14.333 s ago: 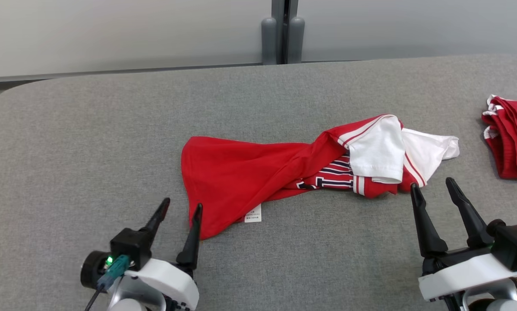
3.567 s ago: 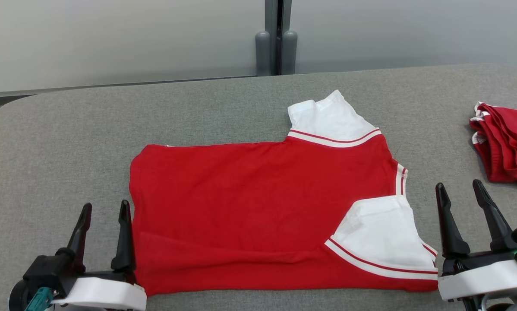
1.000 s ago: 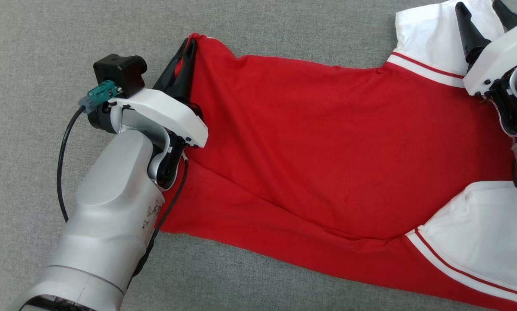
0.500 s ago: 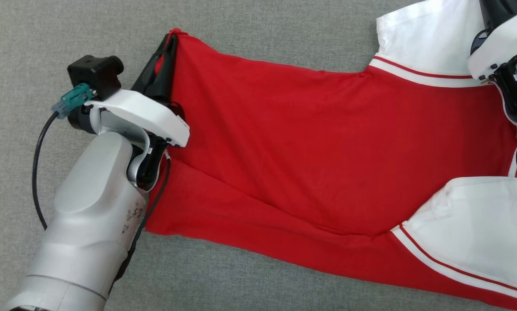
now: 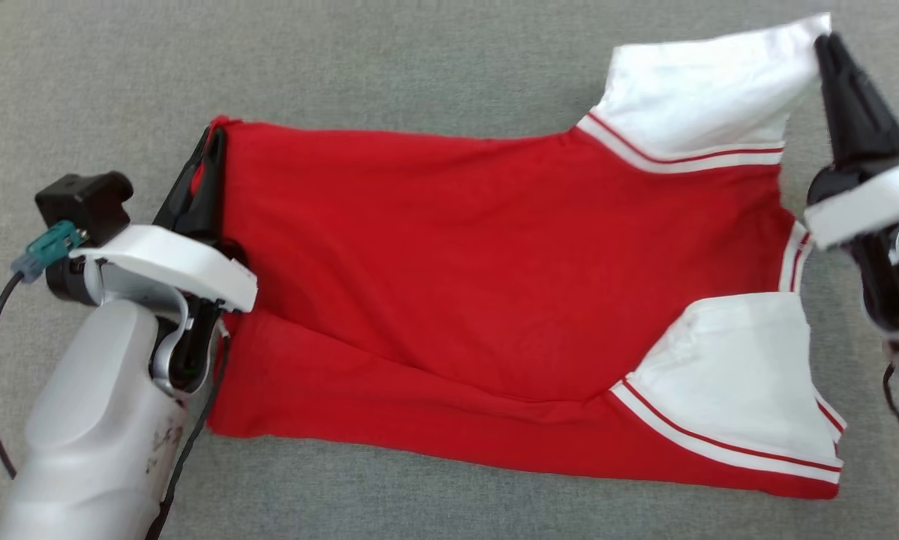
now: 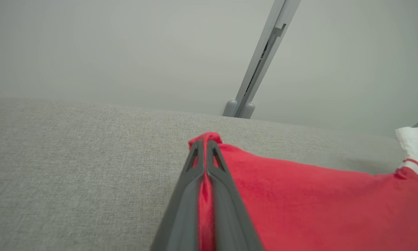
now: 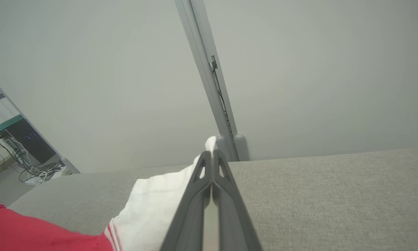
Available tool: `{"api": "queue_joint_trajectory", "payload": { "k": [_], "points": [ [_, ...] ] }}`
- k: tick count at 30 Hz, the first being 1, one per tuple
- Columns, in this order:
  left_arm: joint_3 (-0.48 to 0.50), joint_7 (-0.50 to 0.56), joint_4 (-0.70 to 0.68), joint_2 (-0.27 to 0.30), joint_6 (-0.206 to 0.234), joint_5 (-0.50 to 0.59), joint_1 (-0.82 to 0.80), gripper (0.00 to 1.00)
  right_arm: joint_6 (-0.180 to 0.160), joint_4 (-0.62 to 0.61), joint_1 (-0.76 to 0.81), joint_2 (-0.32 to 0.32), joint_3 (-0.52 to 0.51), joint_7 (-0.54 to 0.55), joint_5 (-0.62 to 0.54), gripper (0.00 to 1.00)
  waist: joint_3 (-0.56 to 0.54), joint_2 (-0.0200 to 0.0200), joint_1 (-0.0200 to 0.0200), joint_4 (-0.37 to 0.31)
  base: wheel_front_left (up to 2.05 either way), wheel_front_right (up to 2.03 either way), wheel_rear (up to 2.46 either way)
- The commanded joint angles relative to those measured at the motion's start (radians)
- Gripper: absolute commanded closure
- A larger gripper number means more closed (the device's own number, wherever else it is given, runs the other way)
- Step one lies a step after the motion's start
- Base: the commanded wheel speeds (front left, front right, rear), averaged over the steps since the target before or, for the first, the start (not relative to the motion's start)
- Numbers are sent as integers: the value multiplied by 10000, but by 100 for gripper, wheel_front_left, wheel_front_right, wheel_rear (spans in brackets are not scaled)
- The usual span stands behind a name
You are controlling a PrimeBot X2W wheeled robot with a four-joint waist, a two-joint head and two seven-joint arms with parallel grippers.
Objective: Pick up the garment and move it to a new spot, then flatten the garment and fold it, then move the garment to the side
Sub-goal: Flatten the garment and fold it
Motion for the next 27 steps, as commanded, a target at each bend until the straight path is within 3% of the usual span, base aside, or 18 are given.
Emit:
{"api": "queue_joint_trajectory", "payload": {
  "k": [1,12,27],
  "points": [
    [57,52,-202,146,96,-83,221,100,0,-347,457,-53,-60,-13,192,100,-196,0,0,-206,0,0,0],
    [198,1131,-2158,949,749,-424,2146,100,0,-2642,3900,343,-502,156,1020,100,-555,0,0,-621,0,0,0],
    [450,1835,-3945,1582,1446,-896,4127,100,0,-2993,6373,858,-1404,135,1145,100,-716,0,0,-749,0,0,0]
  ]
}}
